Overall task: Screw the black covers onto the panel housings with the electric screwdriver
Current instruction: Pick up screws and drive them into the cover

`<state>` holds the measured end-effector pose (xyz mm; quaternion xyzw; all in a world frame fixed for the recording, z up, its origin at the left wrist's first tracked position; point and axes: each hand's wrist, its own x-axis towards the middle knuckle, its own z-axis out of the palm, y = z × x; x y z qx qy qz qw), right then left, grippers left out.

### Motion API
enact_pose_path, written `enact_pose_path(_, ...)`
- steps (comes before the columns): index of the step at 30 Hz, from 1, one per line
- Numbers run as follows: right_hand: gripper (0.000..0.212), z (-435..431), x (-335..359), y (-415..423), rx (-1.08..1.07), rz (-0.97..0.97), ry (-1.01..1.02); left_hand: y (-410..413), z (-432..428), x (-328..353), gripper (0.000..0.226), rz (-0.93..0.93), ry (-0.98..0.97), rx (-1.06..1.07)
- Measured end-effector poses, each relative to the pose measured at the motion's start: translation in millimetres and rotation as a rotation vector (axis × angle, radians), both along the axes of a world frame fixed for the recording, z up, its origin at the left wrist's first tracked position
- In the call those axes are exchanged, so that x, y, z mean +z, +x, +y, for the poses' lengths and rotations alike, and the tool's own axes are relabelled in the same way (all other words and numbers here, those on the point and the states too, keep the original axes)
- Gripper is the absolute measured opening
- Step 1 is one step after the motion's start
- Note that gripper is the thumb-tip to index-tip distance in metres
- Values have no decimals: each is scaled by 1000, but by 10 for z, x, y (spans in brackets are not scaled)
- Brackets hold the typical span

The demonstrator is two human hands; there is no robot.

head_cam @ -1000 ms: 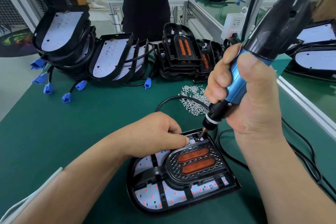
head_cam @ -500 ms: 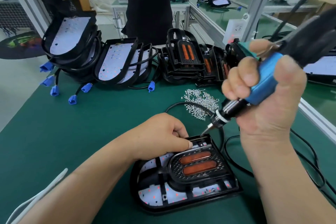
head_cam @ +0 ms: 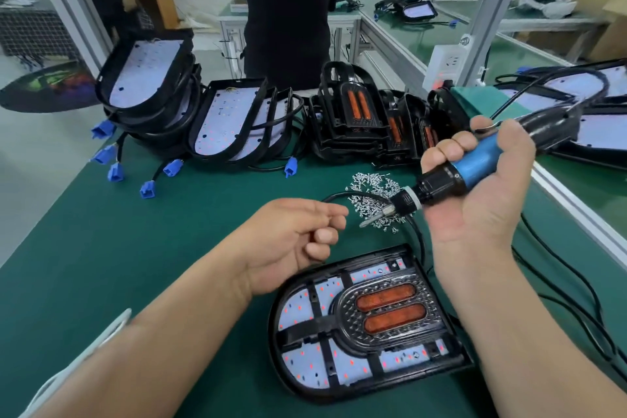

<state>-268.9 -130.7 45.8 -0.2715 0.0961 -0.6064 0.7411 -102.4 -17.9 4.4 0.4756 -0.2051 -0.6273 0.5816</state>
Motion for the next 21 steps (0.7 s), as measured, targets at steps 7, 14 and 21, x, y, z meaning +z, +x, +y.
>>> enact_pose_path(7,16,-180,-48,171,-37,-10,106,25,-35,-42,18,17,-13,48)
enact_pose_path(14,16,-253,18,266,-10,-53,79,61,-23,-57,31,69,-10,30)
enact_pose_path(21,17,-280,-44,317,-16,-31,94,34,-32,-98,7,-19,-55,-41)
